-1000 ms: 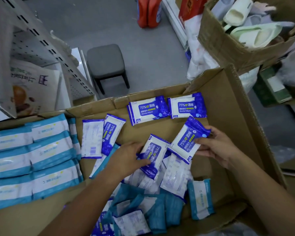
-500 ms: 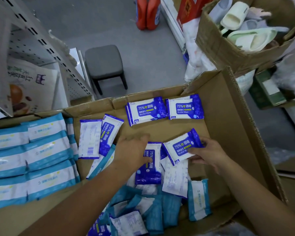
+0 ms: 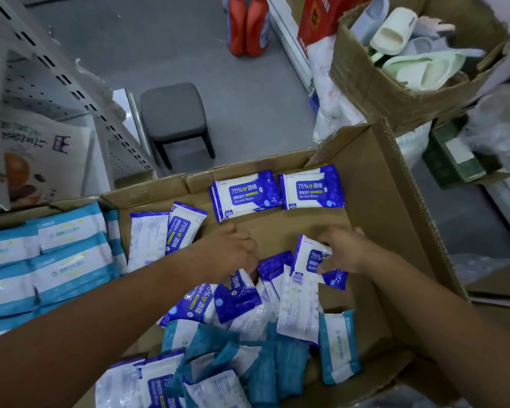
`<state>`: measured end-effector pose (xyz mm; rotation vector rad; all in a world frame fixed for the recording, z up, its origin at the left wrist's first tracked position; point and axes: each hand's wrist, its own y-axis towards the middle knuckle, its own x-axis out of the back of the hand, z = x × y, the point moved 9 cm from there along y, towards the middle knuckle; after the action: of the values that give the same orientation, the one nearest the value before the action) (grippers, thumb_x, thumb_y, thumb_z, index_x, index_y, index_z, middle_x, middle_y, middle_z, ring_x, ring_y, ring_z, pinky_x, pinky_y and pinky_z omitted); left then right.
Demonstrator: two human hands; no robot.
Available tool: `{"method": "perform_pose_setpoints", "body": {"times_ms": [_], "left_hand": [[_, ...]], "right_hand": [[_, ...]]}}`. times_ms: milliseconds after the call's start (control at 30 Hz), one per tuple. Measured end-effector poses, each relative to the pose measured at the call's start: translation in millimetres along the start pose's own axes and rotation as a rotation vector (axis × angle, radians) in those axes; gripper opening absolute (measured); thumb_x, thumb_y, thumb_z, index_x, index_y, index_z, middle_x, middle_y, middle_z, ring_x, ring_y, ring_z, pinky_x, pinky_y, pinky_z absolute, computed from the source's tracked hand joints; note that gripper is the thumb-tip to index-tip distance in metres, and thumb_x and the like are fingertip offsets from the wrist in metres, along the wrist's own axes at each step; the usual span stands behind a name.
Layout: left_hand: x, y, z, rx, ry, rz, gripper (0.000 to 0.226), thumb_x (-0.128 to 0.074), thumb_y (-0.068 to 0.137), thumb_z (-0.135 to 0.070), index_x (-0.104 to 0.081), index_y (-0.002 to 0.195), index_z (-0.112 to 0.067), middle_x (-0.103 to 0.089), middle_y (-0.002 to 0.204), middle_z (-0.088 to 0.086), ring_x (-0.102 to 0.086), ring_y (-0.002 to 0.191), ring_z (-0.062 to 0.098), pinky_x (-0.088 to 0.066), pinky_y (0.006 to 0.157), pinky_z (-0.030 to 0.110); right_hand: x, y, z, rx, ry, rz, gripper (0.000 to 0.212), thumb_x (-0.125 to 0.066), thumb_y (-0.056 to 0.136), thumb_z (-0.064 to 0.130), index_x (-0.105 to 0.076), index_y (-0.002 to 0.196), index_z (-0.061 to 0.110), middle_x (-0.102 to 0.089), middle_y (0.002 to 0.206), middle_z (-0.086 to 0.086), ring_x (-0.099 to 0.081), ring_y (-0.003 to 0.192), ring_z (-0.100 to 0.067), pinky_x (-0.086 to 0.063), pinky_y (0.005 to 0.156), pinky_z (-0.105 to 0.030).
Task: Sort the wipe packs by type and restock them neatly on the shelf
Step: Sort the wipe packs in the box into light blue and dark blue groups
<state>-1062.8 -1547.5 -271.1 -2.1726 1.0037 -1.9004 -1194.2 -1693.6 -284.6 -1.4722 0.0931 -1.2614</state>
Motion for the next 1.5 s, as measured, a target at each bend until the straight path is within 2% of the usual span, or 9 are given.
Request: {"method": "perform_pose_setpoints", "body": {"times_ms": [167, 333, 533, 700, 900, 1067, 1233, 1400, 1500], "left_hand": [[-10, -5, 4, 0.046, 0.010, 0.145, 0.059, -0.075, 0.079, -0.046, -0.055, 0.134, -0.035, -0.054, 0.130, -0.006, -0.040, 0.125, 0.016, -0.023, 0.101, 0.037], [-8, -26, 34, 0.243, -0.375, 0.068, 0.038, -0.070, 0.087, -0.042, -0.059, 0.120, -0.029, -0.059, 0.120, -0.006, -0.055, 0.112, 0.013, -0.045, 0.090, 0.032], [1, -59, 75, 0.483, -0.632, -0.069, 0.038, -0.070, 0.088, -0.045, -0.053, 0.120, -0.032, -0.063, 0.117, -0.011, -0.059, 0.103, 0.009, -0.051, 0.086, 0.034], [21, -66, 84, 0.541, -0.786, -0.222, 0.029, -0.070, 0.090, -0.039, -0.057, 0.113, -0.027, -0.065, 0.103, -0.012, -0.062, 0.088, 0.004, -0.052, 0.076, 0.029], [13, -45, 69, 0.533, -0.898, -0.232, 0.013, -0.061, 0.097, -0.033, -0.057, 0.108, -0.026, -0.065, 0.106, -0.007, -0.062, 0.091, 0.007, -0.051, 0.080, 0.032], [14, -26, 64, 0.578, -0.796, -0.259, 0.012, -0.068, 0.092, -0.031, -0.061, 0.100, -0.025, -0.064, 0.095, -0.007, -0.058, 0.084, 0.009, -0.046, 0.068, 0.029], [9, 3, 55, 0.661, -0.654, -0.261, 0.033, -0.066, 0.093, -0.029, -0.059, 0.125, -0.023, -0.066, 0.120, 0.001, -0.061, 0.109, 0.020, -0.053, 0.087, 0.036], [8, 24, 47, 0.706, -0.478, -0.275, 0.040, -0.062, 0.096, -0.035, -0.049, 0.133, -0.026, -0.061, 0.127, 0.001, -0.059, 0.114, 0.020, -0.052, 0.080, 0.032], [10, 26, 44, 0.693, -0.390, -0.335, 0.047, -0.066, 0.094, -0.033, -0.047, 0.136, -0.026, -0.059, 0.132, 0.000, -0.055, 0.121, 0.019, -0.050, 0.090, 0.034]], "right_hand": [[2, 0, -3, 0.036, 0.696, 0.057, 0.018, -0.071, 0.090, 0.023, -0.068, 0.106, 0.016, -0.075, 0.101, 0.001, -0.073, 0.090, -0.013, -0.058, 0.082, -0.037], [-20, 4, 19, 0.028, 0.766, 0.178, 0.018, -0.070, 0.092, 0.024, -0.069, 0.107, 0.014, -0.076, 0.102, -0.003, -0.073, 0.095, -0.022, -0.056, 0.090, -0.043], [-43, -9, 65, 0.102, 0.944, 0.174, 0.008, -0.066, 0.094, 0.020, -0.070, 0.102, 0.021, -0.077, 0.100, 0.000, -0.073, 0.091, -0.019, -0.056, 0.084, -0.039], [-46, -14, 113, 0.269, 0.733, 0.103, 0.007, -0.065, 0.095, 0.022, -0.069, 0.094, 0.017, -0.071, 0.086, 0.006, -0.061, 0.073, -0.002, -0.054, 0.073, -0.033], [-29, -32, 123, 0.357, 0.621, 0.176, 0.013, -0.059, 0.098, 0.018, -0.065, 0.109, 0.013, -0.070, 0.106, 0.001, -0.066, 0.091, -0.013, -0.052, 0.080, -0.028], [29, -26, 52, 0.241, 0.267, -0.013, 0.016, -0.065, 0.094, 0.021, -0.066, 0.109, 0.018, -0.069, 0.104, 0.000, -0.064, 0.096, -0.017, -0.052, 0.086, -0.039], [45, -1, 8, 0.079, -0.135, -0.099, 0.027, -0.060, 0.096, 0.027, -0.056, 0.121, 0.021, -0.060, 0.132, -0.002, -0.058, 0.118, -0.019, -0.050, 0.088, -0.032], [39, 27, 32, 0.109, -0.360, -0.169, 0.027, -0.059, 0.095, 0.023, -0.056, 0.121, 0.020, -0.062, 0.126, -0.004, -0.057, 0.118, -0.024, -0.039, 0.100, -0.038], [39, 30, 38, 0.058, -0.502, -0.275, 0.027, -0.064, 0.091, 0.018, -0.058, 0.117, 0.015, -0.064, 0.120, -0.009, -0.059, 0.113, -0.029, -0.042, 0.099, -0.039]]}}
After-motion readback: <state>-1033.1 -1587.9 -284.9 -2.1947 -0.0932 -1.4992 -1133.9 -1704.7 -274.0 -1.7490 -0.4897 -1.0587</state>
